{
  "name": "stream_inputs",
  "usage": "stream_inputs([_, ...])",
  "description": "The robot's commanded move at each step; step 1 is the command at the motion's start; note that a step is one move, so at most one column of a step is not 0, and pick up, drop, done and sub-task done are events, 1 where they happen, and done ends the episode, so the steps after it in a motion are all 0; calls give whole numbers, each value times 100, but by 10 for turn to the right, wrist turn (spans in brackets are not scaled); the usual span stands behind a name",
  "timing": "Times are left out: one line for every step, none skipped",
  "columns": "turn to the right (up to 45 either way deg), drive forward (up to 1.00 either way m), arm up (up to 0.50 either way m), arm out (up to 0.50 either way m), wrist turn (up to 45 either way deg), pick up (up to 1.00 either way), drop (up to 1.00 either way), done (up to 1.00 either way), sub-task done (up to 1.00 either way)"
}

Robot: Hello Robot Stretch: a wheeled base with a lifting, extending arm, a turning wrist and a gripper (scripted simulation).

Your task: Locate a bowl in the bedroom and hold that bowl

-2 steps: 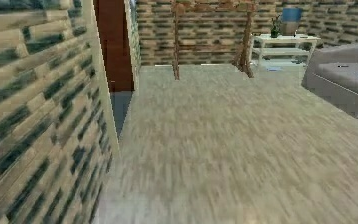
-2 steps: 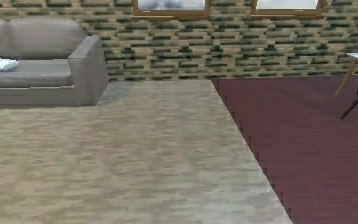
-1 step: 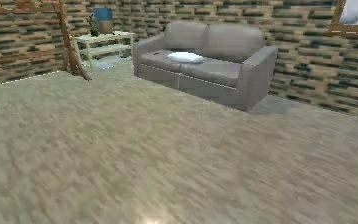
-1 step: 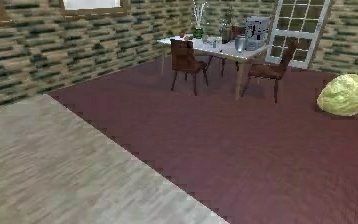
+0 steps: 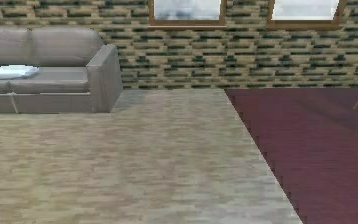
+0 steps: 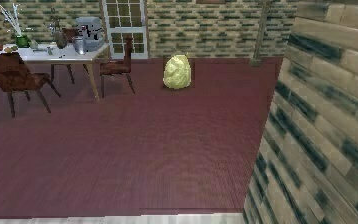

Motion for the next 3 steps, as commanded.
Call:
stream_inputs([0, 5, 0, 0, 0, 0, 0, 0, 0])
stream_inputs([-450, 0, 0, 0, 0, 0, 0, 0, 0])
stream_inputs([-420, 0, 0, 0, 0, 0, 0, 0, 0])
